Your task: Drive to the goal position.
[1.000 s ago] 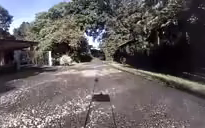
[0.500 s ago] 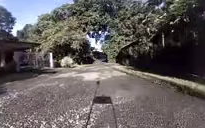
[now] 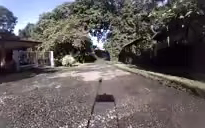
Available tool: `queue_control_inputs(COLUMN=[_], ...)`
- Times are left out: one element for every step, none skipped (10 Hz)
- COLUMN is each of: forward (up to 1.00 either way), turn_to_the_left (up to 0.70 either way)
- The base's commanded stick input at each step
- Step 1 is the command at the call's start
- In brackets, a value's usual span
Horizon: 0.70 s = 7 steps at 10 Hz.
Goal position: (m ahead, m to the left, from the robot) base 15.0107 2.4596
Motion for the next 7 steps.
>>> queue_control_inputs(forward=[0.7,0.7,0.7,0.7,0.7,0.7,0.7], turn_to_the_left=[0.0,0.0,0.0,0.0,0.0,0.0,0.0])
